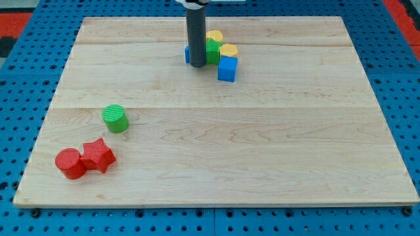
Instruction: Drag the blue cube into the green star
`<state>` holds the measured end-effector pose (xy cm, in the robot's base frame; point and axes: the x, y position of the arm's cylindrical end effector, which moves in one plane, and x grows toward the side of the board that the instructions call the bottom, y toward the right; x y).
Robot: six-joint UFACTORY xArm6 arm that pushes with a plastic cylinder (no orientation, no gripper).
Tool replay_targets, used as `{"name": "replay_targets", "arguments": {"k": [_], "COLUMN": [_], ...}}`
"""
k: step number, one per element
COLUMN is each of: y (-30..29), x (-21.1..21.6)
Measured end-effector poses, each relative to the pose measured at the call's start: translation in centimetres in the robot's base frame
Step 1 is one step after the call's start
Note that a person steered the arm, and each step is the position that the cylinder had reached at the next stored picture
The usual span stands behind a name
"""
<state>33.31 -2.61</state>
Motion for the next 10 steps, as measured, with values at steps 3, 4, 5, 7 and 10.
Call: {"name": "replay_targets", "arguments": {"k": [3,4,5,7,10], "y": [-0.3,-0.3,5.0,8.2,8.2], "x": [6.2,9.4,12.8,12.3,4.8]}}
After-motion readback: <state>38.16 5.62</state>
